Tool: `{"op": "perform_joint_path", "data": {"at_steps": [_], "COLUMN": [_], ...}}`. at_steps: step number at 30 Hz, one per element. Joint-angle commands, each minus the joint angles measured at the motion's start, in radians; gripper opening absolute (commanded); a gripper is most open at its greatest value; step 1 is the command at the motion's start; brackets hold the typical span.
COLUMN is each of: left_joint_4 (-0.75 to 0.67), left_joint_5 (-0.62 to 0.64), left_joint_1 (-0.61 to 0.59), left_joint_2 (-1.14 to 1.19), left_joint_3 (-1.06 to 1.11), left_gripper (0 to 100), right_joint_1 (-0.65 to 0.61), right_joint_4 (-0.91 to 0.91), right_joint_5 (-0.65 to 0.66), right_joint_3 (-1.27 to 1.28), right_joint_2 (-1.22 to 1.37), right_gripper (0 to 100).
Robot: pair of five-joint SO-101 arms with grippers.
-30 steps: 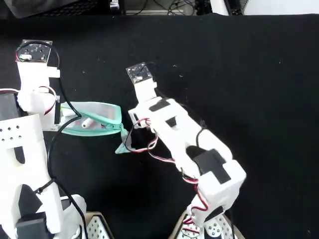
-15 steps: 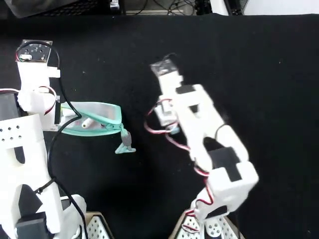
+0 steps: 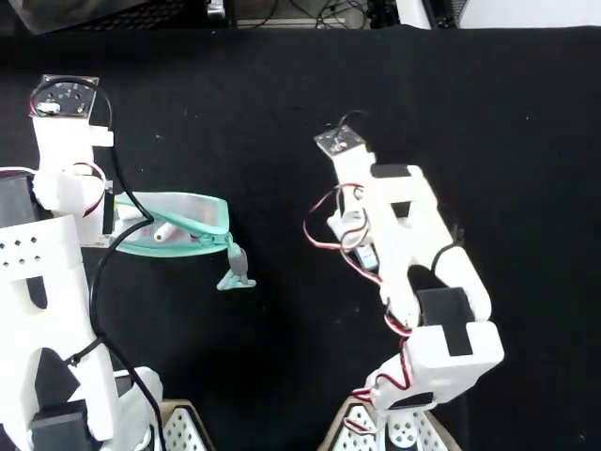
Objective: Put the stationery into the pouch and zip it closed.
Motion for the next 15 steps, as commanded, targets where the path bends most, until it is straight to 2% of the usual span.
{"op": "perform_joint_path", "data": {"at_steps": [1, 6, 12, 15], "left_joint_4": [0.000, 0.000, 0.000, 0.000], "left_joint_5": [0.002, 0.002, 0.002, 0.002], "left_joint_1": [0.015, 0.015, 0.015, 0.015], "left_joint_2": [-0.015, -0.015, -0.015, -0.015], "left_joint_3": [-0.007, -0.007, -0.007, -0.007], "left_gripper": [3, 3, 3, 3], "right_joint_1": [-0.025, -0.023, -0.018, -0.018], "right_joint_4": [0.003, 0.003, 0.003, 0.003], "right_joint_5": [0.012, 0.015, 0.012, 0.012], "right_joint_3": [-0.051, -0.096, -0.186, -0.220], "right_joint_2": [-0.051, -0.030, 0.136, 0.200], "right_gripper": [22.3, 22.3, 22.1, 14.8]}}
